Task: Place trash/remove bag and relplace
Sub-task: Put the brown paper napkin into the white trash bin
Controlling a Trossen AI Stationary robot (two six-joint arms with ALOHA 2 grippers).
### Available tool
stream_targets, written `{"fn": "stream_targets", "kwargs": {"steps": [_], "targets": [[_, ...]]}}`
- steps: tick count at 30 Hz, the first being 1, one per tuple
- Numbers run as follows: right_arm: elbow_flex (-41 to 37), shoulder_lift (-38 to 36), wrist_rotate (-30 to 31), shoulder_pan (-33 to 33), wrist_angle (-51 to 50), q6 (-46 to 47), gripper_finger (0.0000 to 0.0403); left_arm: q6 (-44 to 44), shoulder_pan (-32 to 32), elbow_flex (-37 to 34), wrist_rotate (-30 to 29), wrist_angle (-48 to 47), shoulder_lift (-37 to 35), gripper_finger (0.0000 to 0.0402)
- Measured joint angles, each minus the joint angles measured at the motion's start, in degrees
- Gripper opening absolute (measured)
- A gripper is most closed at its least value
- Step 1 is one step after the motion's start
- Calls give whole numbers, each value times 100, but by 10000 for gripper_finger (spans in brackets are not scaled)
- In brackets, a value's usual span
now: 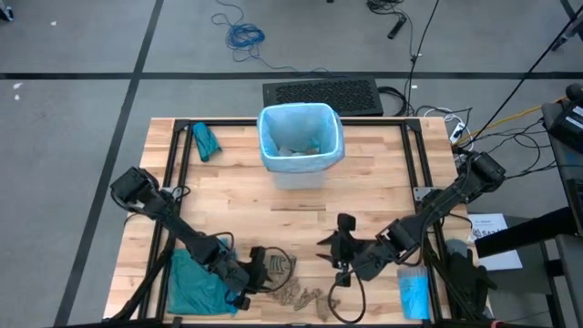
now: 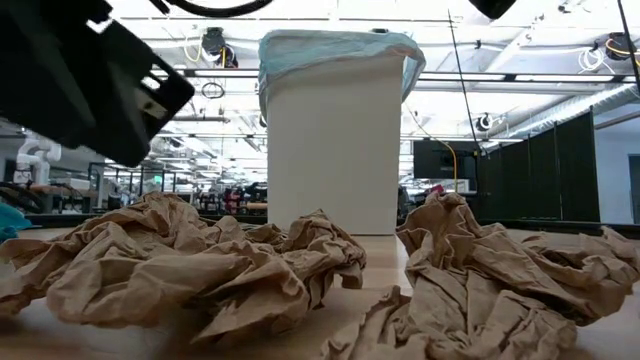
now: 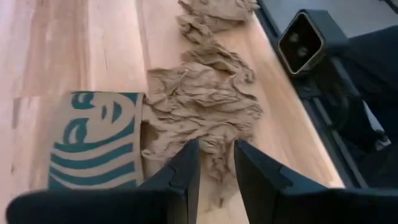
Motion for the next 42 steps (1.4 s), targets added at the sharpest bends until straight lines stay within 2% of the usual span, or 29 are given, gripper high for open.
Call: {"fn": "stream_targets", "kwargs": {"steps": [5,10,17,25,30,35,42], "targets": [[-1,0,237,-7,45,-96,121,-186,2,0,-329,36,310,96],[-1,0,333,-29,66,-149,121,-172,-2,21,-360,218,470,96],[0,0,331,-39,74,-140,121,-209,-24,101,208,935,468,96],[-1,0,323,-39,65,-131,121,-338,-9,103,475,1095,468,110],[-1,0,323,-44,65,-142,121,660,-9,103,454,1438,468,158],[-1,0,323,-48,65,-144,121,1425,38,103,222,1328,468,200],[-1,0,322,-48,62,-145,121,1902,149,105,171,1133,468,219]]}}
